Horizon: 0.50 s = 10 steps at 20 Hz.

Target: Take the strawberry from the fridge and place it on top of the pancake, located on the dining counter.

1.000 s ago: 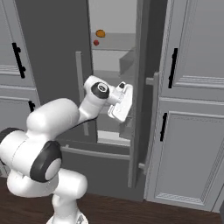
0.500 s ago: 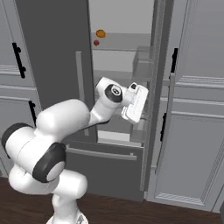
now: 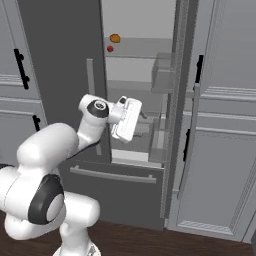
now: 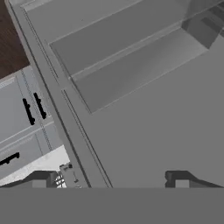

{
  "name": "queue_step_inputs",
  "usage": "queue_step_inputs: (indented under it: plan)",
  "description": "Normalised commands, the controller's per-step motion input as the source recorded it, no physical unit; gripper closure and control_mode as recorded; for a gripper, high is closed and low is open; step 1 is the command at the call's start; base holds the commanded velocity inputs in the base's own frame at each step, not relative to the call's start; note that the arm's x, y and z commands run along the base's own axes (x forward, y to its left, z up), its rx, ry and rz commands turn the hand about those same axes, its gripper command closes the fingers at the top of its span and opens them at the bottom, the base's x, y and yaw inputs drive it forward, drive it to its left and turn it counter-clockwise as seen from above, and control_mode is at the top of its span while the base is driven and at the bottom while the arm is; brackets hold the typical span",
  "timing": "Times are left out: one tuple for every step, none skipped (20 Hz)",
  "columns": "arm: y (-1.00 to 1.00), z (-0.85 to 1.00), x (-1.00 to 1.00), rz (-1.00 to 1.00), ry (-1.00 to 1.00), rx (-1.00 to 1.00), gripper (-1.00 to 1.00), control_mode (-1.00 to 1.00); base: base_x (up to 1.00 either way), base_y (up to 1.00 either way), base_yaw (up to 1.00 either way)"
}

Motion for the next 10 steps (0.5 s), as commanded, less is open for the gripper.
queue_step_inputs:
  plan:
    - [1.0, 0.0, 0.0, 0.0, 0.0, -0.02, -1.0, -1.0, 0.0, 0.0, 0.0]
    - [1.0, 0.0, 0.13, -0.11, 0.0, 0.0, -1.0, -1.0, 0.0, 0.0, 0.0]
    - [1.0, 0.0, 0.14, -0.21, 0.0, 0.11, -1.0, -1.0, 0.0, 0.0, 0.0]
    - [1.0, 0.0, 0.12, -0.23, -0.01, 0.15, -1.0, -1.0, 0.0, 0.0, 0.0]
    - [1.0, 0.0, 0.09, -0.23, -0.02, 0.18, -1.0, -1.0, 0.0, 0.0, 0.0]
    - [1.0, 0.0, 0.02, -0.23, -0.05, 0.24, -1.0, -1.0, 0.0, 0.0, 0.0]
    - [1.0, 0.0, 0.0, -0.24, -0.06, 0.28, -1.0, -1.0, 0.0, 0.0, 0.0]
    - [1.0, -0.01, 0.01, -0.27, -0.07, 0.32, -1.0, -1.0, 0.0, 0.0, 0.0]
    - [1.0, -0.02, 0.0, -0.31, -0.09, 0.37, -1.0, -1.0, 0.0, 0.0, 0.0]
    - [1.0, -0.1, 0.01, -0.35, -0.1, 0.42, -1.0, -1.0, 0.0, 0.0, 0.0]
